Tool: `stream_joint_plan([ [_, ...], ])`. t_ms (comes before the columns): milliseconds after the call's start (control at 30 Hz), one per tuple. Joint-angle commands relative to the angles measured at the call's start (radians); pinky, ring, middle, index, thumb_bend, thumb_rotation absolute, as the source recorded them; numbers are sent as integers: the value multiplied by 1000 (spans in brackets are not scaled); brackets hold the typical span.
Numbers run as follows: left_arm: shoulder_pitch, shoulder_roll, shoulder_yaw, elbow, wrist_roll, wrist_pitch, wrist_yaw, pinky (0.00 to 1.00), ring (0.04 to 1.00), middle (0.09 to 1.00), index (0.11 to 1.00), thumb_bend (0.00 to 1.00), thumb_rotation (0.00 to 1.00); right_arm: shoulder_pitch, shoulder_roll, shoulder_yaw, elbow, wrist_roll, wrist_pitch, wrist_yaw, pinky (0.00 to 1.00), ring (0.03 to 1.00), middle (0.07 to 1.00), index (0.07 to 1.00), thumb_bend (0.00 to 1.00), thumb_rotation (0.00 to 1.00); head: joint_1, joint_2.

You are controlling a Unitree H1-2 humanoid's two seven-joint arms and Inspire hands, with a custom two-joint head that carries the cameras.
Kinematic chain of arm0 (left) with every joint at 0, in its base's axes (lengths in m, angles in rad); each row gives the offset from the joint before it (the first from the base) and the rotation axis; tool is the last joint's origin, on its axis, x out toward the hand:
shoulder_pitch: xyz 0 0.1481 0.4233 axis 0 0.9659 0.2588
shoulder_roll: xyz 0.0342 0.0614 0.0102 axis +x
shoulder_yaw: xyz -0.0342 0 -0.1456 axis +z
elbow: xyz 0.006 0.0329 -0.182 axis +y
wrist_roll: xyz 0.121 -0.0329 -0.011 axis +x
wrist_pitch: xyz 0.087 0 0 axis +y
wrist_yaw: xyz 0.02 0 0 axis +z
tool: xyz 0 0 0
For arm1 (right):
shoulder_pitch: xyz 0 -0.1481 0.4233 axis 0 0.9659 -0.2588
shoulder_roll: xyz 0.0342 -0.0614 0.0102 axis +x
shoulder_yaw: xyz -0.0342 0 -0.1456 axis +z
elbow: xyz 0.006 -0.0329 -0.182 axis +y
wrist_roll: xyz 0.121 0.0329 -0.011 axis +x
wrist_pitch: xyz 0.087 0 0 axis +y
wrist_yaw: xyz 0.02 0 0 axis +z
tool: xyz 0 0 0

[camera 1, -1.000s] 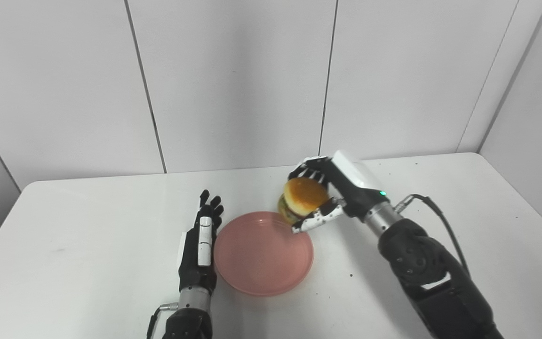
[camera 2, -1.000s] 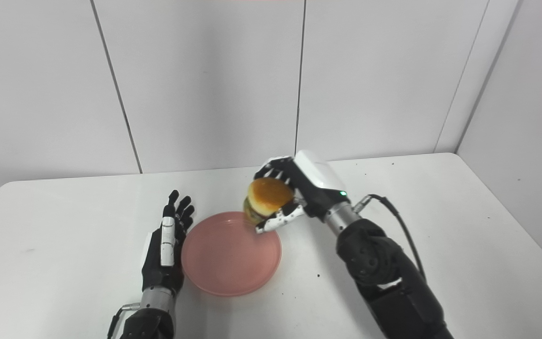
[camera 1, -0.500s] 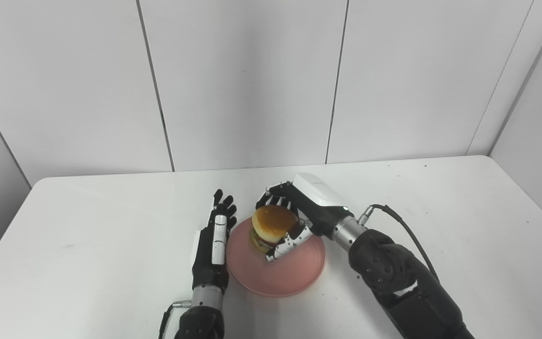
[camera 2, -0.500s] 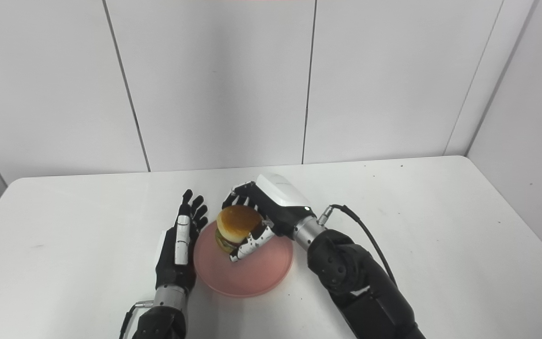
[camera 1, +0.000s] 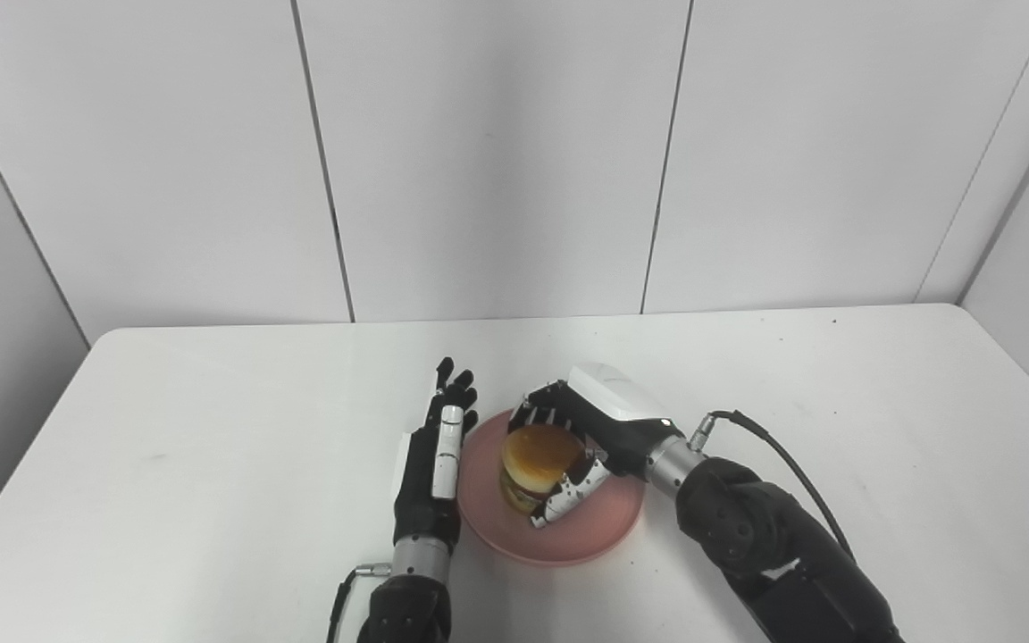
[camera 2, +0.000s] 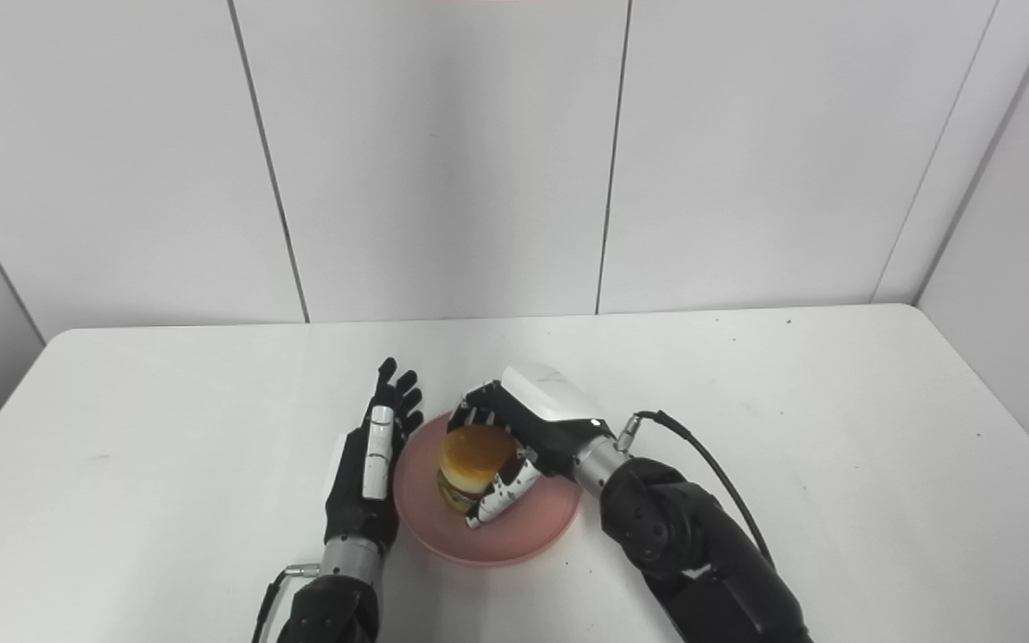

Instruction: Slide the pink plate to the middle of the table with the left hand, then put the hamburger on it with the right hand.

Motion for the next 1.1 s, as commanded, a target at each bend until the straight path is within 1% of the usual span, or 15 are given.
stream_joint_plan([
  [0,57,-22,0,58,-4,-28,2,947,956,960,975,690,1000,-46,0,-9,-13,-9,-41,-31,324,407,447,515,525,0,0,0],
  [167,54,-25,3,73,-3,-49,9,945,953,954,969,697,1000,-36,-4,-7,-13,-31,-84,-70,380,480,458,527,524,0,-3,-2],
  [200,53,-25,3,78,-4,-56,9,948,957,957,971,694,1000,-34,-4,-8,-14,-29,-89,-70,423,532,564,512,521,67,-3,-2],
  [233,51,-24,4,79,-11,-59,3,954,962,963,975,690,1000,-31,-4,-9,-13,-27,-97,-71,500,619,668,601,577,122,-3,0],
  [267,50,-24,5,80,-17,-61,-1,959,965,968,978,687,1000,-30,-4,-10,-13,-27,-103,-71,560,683,721,704,638,146,-3,0],
  [300,50,-25,6,77,-22,-60,-3,960,966,968,979,686,1000,-26,-4,-11,-16,-24,-104,-65,568,691,728,718,647,149,-3,0],
  [333,51,-27,8,75,-26,-60,0,963,969,972,981,684,1000,-24,-5,-11,-18,-21,-105,-60,649,770,788,778,660,201,-5,-1],
  [400,54,-27,6,69,-26,-63,3,960,968,972,980,675,1000,-18,-5,-13,-16,-10,-129,-65,724,839,845,840,661,268,-7,-1],
  [500,56,-21,3,68,-42,-73,-16,986,983,981,985,666,1000,-8,-5,-18,-15,-2,-157,-83,811,919,932,952,689,308,-8,-3],
  [567,55,-18,4,69,-46,-71,-22,988,983,978,982,673,1000,-2,-7,-19,-20,-5,-164,-86,847,958,974,980,700,326,-9,-4],
  [667,58,-14,2,65,-40,-45,-13,987,982,976,985,699,1000,7,-23,-17,-34,-1,-170,-70,895,992,997,957,713,333,-11,-4],
  [767,63,-10,-1,61,-31,-48,-8,969,976,970,981,706,1000,23,-33,-21,-64,-1,-157,-58,888,979,1000,938,738,287,-14,-2],
  [1000,63,-3,2,48,-32,-31,-11,965,973,969,982,691,1000,66,-29,-62,-130,23,-149,-70,894,998,1000,975,760,241,-30,0],
  [1033,64,-2,3,47,-33,-31,-11,964,973,968,982,690,1000,77,-22,-81,-122,45,-164,-91,894,999,1000,976,761,240,-35,-2],
  [1067,64,-2,4,47,-35,-31,-12,966,969,967,981,683,1000,85,-18,-94,-115,60,-176,-105,884,1000,1000,990,759,300,-35,-2],
])
